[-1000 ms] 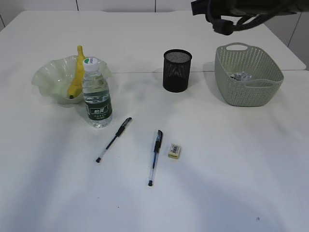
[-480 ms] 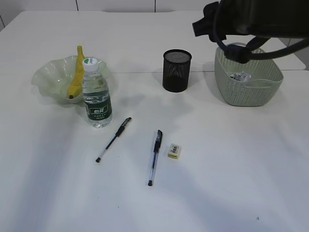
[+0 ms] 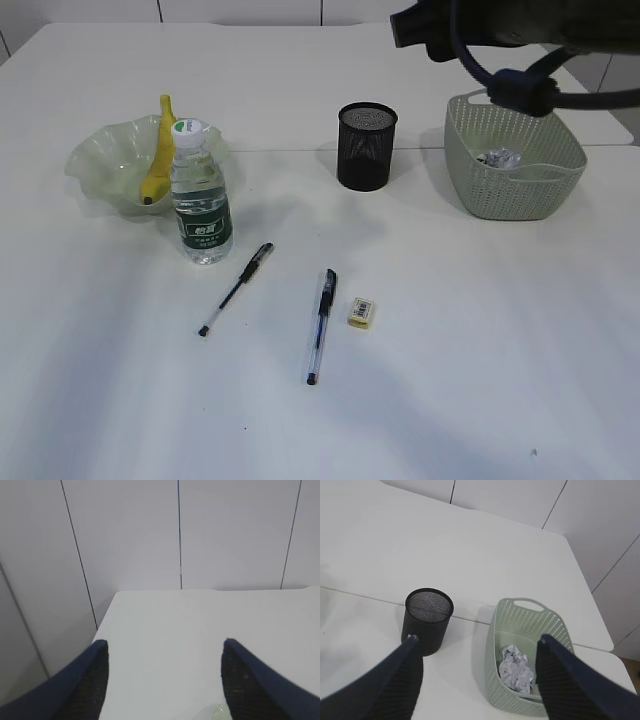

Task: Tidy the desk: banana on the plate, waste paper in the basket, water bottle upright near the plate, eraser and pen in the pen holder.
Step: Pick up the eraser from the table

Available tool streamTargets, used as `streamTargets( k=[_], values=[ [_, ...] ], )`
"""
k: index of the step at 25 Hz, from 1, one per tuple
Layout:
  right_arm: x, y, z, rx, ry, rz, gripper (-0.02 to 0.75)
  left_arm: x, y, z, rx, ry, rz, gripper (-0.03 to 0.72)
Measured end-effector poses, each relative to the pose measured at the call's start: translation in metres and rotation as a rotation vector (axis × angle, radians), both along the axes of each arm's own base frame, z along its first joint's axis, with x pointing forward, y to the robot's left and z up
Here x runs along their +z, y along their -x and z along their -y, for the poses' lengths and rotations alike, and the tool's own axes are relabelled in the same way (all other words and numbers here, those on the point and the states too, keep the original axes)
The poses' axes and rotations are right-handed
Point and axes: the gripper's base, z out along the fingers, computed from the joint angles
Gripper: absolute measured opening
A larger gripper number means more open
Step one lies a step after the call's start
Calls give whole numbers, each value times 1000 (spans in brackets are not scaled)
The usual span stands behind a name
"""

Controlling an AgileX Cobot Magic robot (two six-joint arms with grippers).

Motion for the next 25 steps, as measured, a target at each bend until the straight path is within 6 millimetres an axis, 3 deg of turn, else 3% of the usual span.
streamTargets(
  k=[4,14,25],
  values=[
    [-5,10,6,28,9,-12,528,-3,15,-2,27,5,-10,496],
    [-16,58,30,190,-31,-14,528,-3,37,-3,50,5,-2,496],
    [-43,65,43,78,-77,-87,528,-27,52,-2,50,8,-64,496]
  ],
)
